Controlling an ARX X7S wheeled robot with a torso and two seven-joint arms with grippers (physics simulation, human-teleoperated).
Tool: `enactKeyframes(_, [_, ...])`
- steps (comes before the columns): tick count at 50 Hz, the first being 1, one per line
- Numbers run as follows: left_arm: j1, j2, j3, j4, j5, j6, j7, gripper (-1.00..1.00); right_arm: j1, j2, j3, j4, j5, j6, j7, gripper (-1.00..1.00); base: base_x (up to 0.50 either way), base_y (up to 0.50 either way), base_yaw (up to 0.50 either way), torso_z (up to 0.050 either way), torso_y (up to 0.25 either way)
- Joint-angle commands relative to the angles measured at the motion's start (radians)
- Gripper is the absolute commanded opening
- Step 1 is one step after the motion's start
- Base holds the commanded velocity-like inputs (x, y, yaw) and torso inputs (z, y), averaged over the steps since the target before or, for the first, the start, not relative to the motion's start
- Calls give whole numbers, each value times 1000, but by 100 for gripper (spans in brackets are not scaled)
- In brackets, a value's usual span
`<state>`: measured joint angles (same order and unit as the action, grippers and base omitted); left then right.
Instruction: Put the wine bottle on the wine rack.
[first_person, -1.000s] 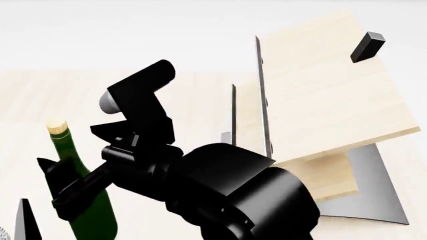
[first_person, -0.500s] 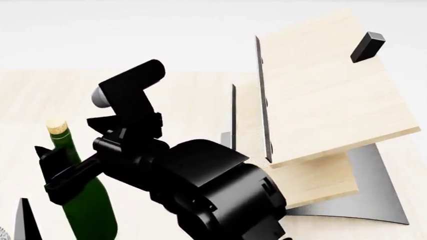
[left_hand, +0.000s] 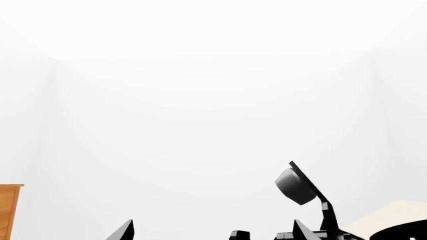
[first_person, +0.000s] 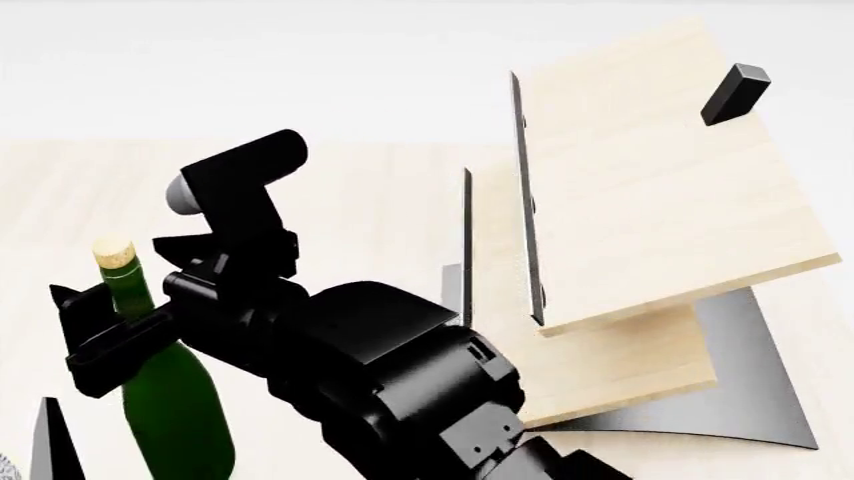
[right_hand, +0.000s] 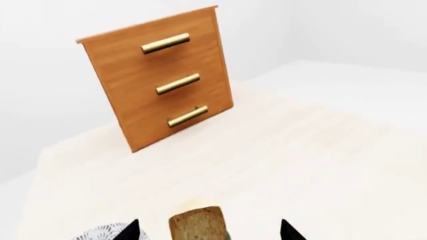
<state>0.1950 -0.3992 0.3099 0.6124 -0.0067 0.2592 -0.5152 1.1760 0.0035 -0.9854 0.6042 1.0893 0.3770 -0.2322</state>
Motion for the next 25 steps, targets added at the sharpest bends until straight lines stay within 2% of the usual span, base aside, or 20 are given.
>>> enactKeyframes(1, [-3,-2,1,-4,-3,1,-2,100,59,0,-213,91,186,-156,23,100,0,0,0,0,0])
enactKeyframes(7, [-3,-3,3,-3,0,2,-4,100,64,6,-238,84,213,-172,32,100,0,0,0,0,0])
enactKeyframes(8, [-4,-2,4,-6,-1,3,-4,100,64,5,-236,92,218,-175,30,-100,0,0,0,0,0])
enactKeyframes(25, [-6,-3,13,-15,3,10,-5,100,90,85,-198,-50,269,-175,106,-100,0,0,0,0,0])
